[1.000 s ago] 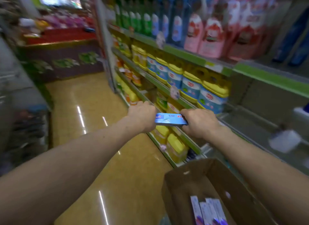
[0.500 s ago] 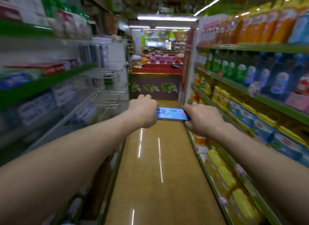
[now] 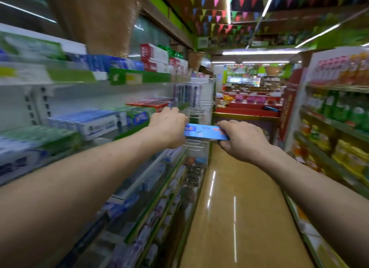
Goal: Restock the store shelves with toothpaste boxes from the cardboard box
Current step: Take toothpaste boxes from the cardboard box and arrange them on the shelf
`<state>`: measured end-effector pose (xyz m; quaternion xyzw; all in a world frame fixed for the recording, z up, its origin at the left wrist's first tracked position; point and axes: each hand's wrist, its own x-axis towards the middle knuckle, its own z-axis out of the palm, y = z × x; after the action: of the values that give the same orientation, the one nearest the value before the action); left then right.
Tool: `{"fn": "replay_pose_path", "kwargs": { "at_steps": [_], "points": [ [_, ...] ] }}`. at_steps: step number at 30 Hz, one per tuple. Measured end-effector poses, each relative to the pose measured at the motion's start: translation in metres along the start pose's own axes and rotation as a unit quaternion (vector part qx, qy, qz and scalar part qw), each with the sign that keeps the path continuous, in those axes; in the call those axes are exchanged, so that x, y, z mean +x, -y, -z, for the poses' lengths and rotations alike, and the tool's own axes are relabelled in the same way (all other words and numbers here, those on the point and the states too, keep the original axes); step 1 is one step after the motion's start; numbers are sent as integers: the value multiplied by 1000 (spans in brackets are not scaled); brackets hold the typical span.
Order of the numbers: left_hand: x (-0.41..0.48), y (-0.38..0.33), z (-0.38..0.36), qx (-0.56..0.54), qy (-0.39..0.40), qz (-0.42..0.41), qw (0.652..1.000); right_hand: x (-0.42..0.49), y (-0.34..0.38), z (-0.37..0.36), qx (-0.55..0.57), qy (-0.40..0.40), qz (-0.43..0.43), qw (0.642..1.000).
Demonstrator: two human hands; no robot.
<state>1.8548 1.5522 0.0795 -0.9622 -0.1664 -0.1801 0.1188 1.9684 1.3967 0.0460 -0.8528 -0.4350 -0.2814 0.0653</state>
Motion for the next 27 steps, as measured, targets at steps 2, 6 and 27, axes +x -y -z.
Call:
{"fn": "replay_pose_path", "kwargs": {
  "at_steps": [2, 6, 27],
  "points": [
    [-11, 26, 11, 17, -13, 20, 1000, 15, 24, 6, 21, -18, 16, 999],
    [-35, 74, 28, 44, -27, 70, 996, 43, 74, 13, 51, -39, 54, 996],
    [-154, 167, 72, 100, 8, 345, 933, 119, 231, 12, 275, -17, 293, 916]
  ]
}}
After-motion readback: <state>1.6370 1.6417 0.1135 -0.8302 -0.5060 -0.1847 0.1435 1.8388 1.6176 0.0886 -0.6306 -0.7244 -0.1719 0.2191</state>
